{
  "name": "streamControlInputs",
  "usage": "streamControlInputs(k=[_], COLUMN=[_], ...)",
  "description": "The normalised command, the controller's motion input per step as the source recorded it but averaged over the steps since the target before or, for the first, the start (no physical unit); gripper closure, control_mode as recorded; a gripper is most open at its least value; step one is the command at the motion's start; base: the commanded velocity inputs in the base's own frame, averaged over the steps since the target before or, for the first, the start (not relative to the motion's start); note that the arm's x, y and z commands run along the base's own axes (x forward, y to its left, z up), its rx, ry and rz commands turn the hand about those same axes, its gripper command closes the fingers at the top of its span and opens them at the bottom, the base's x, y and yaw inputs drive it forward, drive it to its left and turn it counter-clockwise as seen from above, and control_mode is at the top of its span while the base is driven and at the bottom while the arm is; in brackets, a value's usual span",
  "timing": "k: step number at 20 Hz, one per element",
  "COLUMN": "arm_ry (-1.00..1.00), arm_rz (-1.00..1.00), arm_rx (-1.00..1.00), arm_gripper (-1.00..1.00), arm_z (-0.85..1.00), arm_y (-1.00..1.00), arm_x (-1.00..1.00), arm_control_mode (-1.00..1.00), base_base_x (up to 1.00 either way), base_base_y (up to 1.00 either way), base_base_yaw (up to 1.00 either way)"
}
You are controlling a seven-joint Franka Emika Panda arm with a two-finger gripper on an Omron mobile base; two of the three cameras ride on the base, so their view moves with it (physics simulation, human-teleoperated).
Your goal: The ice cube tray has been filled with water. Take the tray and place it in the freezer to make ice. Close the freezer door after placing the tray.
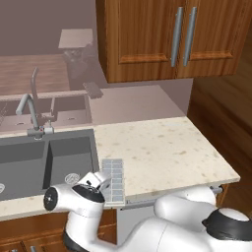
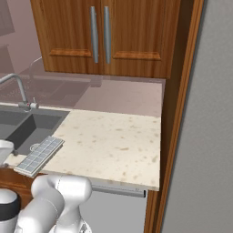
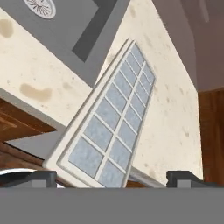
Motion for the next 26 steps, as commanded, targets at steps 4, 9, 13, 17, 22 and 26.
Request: streamControlInputs(k=[4,9,13,17,22,26], arm_ry=[0.00,0.00,0.00,0.00,-0.02,-0.09], arm_rz=[0.00,0.00,0.00,0.00,0.00,0.00], arm_rx=[-0.21,-0.19,-0.17,-0.15,-0.11,-0.07], arm_gripper=[-1.00,-1.00,-1.00,-1.00,-1.00,-1.00], arm_z=[-0.35,-0.29,-0.25,-0.22,-0.14,-0.02], arm_y=[0.02,0.00,0.01,0.05,0.07,0.04], arm_x=[0.00,0.00,0.00,0.00,0.00,0.00], arm_control_mode=[-1.00,-1.00,-1.00,-1.00,-1.00,-1.00], base_base_x=[0.00,0.00,0.00,0.00,0.00,0.00], base_base_y=[0.00,0.00,0.00,0.00,0.00,0.00], base_base_yaw=[0.00,0.00,0.00,0.00,0.00,0.00])
